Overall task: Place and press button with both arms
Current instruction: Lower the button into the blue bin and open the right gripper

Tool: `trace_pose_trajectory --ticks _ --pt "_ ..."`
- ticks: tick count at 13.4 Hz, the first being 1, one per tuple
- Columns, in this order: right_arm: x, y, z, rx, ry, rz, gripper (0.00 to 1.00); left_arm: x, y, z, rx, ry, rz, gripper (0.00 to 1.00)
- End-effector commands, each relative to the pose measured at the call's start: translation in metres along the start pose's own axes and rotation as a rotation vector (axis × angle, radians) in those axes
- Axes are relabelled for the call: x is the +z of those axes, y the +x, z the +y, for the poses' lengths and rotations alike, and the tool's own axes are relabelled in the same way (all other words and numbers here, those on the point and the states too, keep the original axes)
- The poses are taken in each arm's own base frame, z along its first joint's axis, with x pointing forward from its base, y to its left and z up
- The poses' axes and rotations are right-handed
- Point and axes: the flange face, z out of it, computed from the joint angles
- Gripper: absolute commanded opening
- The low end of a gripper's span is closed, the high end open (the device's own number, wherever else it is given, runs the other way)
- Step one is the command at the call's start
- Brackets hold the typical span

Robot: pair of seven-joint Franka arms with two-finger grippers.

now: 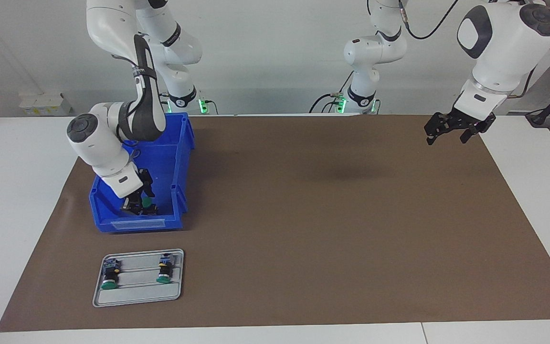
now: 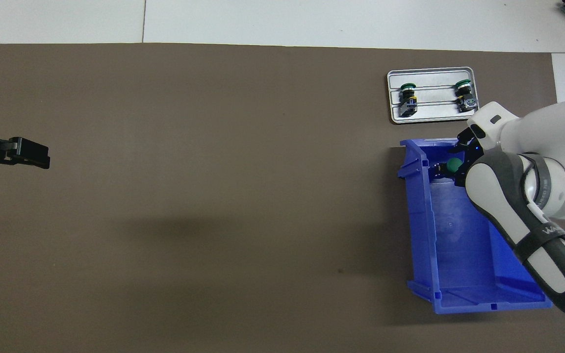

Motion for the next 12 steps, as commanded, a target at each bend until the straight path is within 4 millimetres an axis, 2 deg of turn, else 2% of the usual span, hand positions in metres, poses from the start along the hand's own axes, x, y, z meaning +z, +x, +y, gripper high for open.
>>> trace_pose_trajectory --ticks 1,2,4,7,11,12 --pt "-0.006 -0.001 0.0 -0.014 -0.01 0.025 0.68 -0.001 -0.008 -0.002 0.004 0.019 0.015 1.0" --pt "-0.01 0.0 0.0 -0.013 -0.013 0.025 0.75 -0.001 -0.008 -0.001 0.006 0.019 0.013 1.0" --pt "-0.025 0.0 -0.005 -0.01 -0.001 0.025 0.98 -0.001 -0.008 -0.001 0.006 0.019 0.013 1.0" --pt "-0.052 0.003 -0.012 0.045 -0.017 0.024 1.0 -0.001 -0.008 -0.002 0.004 0.019 0.013 1.0" --pt "-0.094 0.016 0.002 0.204 -0.1 0.035 1.0 -0.001 -0.008 -0.001 0.006 0.019 0.013 1.0" --pt "-0.103 0.025 0.005 0.233 -0.114 0.041 1.0 -0.001 -0.008 -0.002 0.004 0.017 0.013 1.0"
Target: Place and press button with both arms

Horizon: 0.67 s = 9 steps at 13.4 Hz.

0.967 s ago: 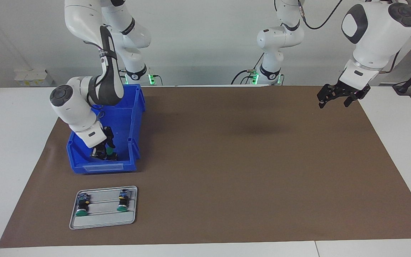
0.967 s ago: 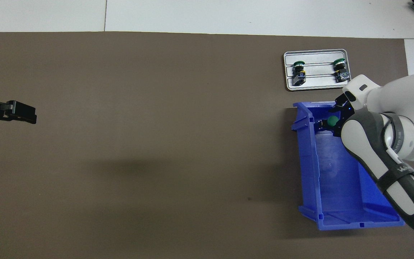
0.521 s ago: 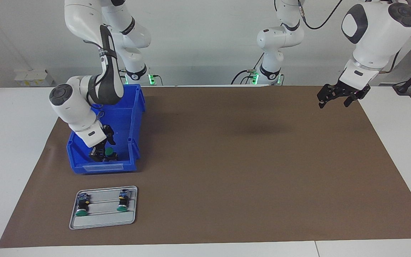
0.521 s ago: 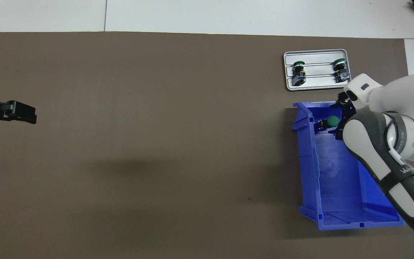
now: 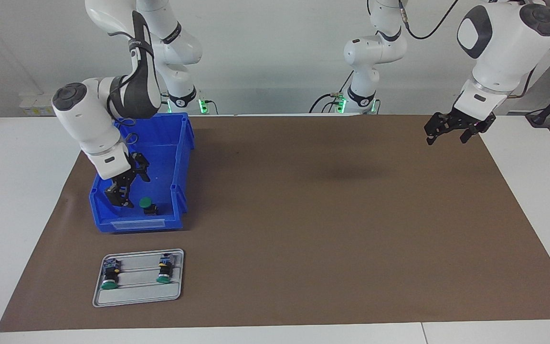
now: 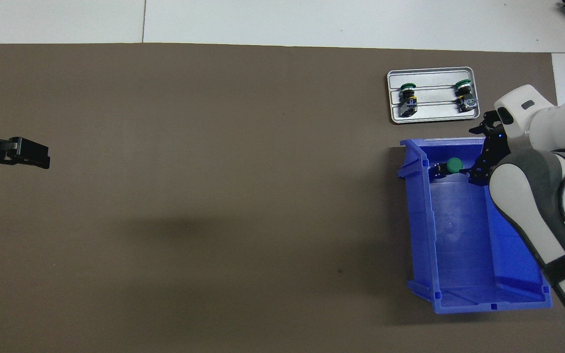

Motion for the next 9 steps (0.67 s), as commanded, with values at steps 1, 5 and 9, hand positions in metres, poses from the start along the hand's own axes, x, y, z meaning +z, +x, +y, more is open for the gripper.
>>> trace_pose_trajectory --ticks 1,5,9 --pt "-0.018 0.03 0.001 0.104 -0.017 0.025 1.0 -0.001 -0.008 -0.001 0.006 0.019 0.015 1.0" --pt "-0.036 0.077 -0.022 0.417 -0.058 -0.019 1.0 -0.001 -0.008 -0.002 0.004 0.019 0.013 1.0" --pt "-0.06 0.107 -0.052 0.814 -0.079 -0.05 1.0 -0.001 -0.008 -0.002 0.004 0.019 0.015 1.0"
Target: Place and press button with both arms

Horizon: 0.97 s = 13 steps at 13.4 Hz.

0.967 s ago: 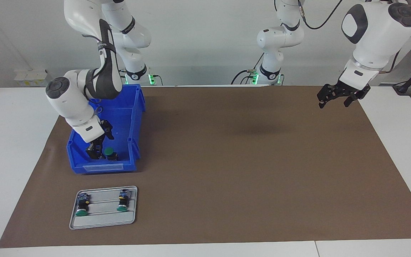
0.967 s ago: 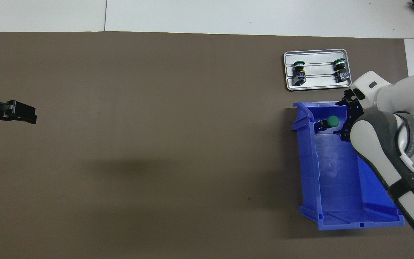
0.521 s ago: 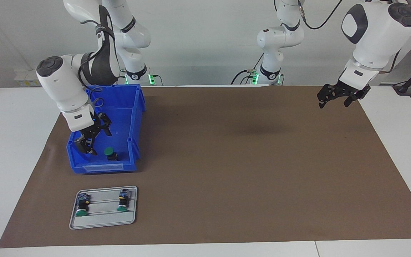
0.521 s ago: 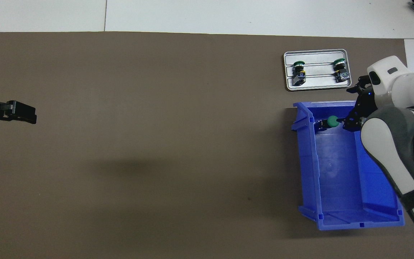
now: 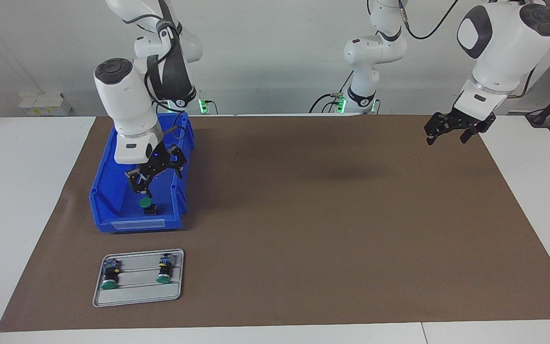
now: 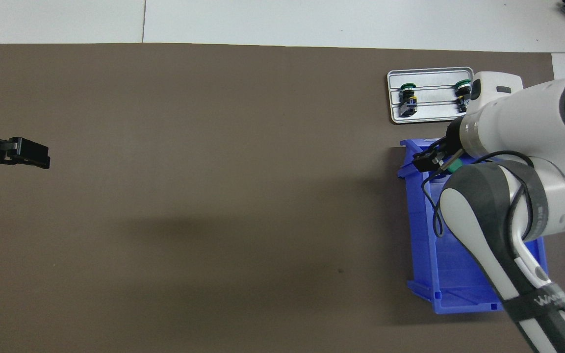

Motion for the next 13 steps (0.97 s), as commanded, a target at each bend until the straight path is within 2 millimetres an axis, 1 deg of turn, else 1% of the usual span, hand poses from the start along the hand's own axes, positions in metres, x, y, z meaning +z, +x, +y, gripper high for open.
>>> trace_pose_trajectory --ticks 1,3,6,8,11,12,13 --pt "-0.029 -0.01 -0.009 0.268 -0.024 -0.008 1.0 -0.001 -0.008 -0.001 0.006 0.019 0.013 1.0" --pt "-0.05 -0.016 -0.01 0.437 -0.032 0.013 1.0 -0.001 -0.008 -0.002 0.004 0.019 0.013 1.0" --pt "-0.077 -0.024 -0.008 0.616 -0.036 0.03 1.0 -0.001 -0.008 -0.002 0.004 0.019 0.013 1.0" --pt "-0.109 -0.021 0.002 0.673 -0.025 0.005 1.0 -0.001 -0.008 -0.001 0.006 0.019 0.013 1.0" --pt "-0.141 -0.017 0.018 0.697 -0.013 -0.03 1.0 -0.001 -0.008 -0.001 0.006 0.019 0.015 1.0" --pt "-0.149 -0.019 0.024 0.707 -0.01 -0.036 1.0 -0.001 -0.008 -0.001 0.006 0.019 0.013 1.0" --pt "-0.153 -0.02 0.028 0.715 -0.012 -0.039 1.0 -0.001 -0.008 -0.001 0.006 0.019 0.015 1.0"
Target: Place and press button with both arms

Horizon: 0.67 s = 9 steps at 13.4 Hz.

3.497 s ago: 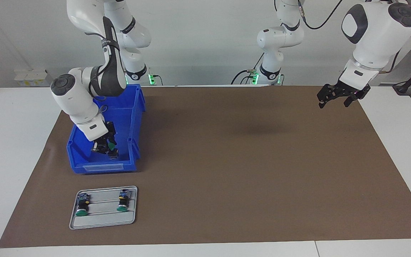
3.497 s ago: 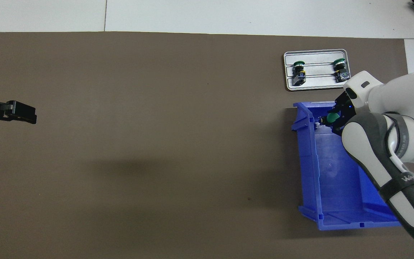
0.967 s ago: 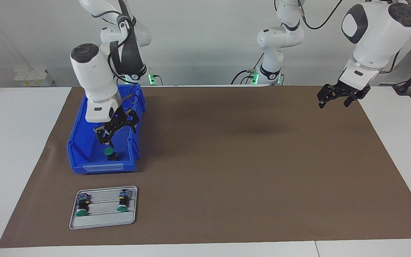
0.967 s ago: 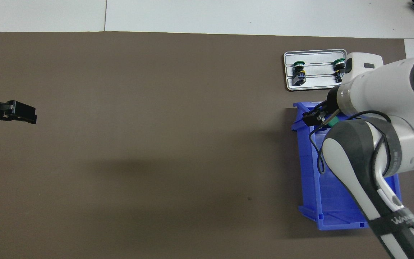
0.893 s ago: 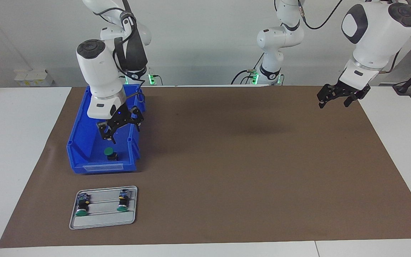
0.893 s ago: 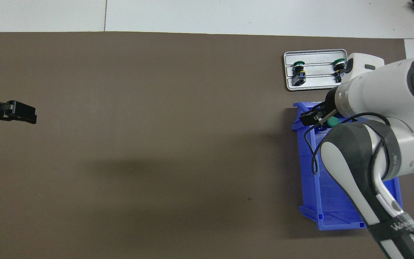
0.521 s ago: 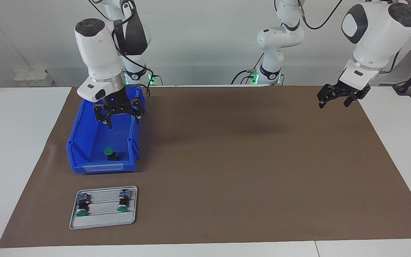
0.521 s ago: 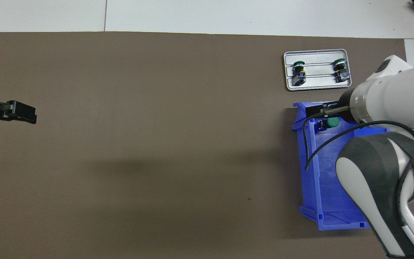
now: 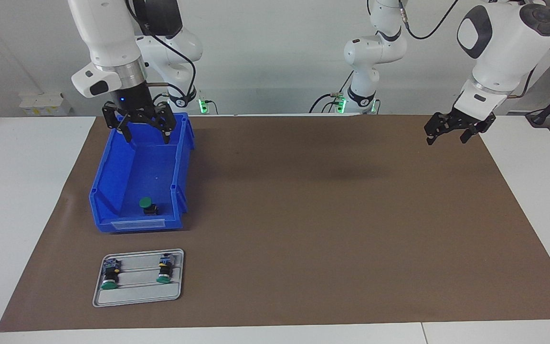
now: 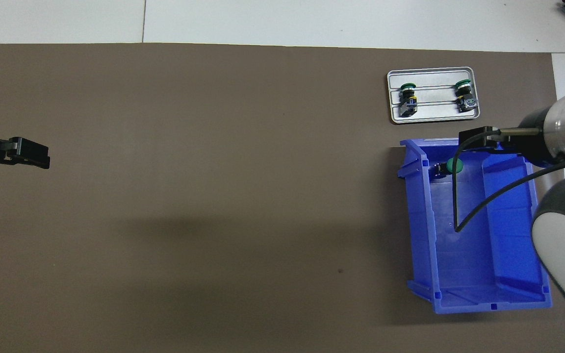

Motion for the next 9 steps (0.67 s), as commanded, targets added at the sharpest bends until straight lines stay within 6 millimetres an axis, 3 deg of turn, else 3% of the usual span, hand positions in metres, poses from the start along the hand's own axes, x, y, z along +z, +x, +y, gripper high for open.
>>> trace_pose_trajectory --ticks 1,6,9 --pt "-0.008 0.013 0.011 0.039 0.007 -0.023 1.0 -0.001 -0.008 -0.001 0.006 0.019 0.015 1.0" --pt "-0.002 0.001 0.04 0.089 0.016 -0.103 1.0 -0.001 -0.008 -0.002 0.004 0.019 0.013 1.0" --pt "0.005 -0.003 0.034 0.079 0.016 -0.095 1.0 -0.001 -0.008 -0.001 0.006 0.019 0.013 1.0"
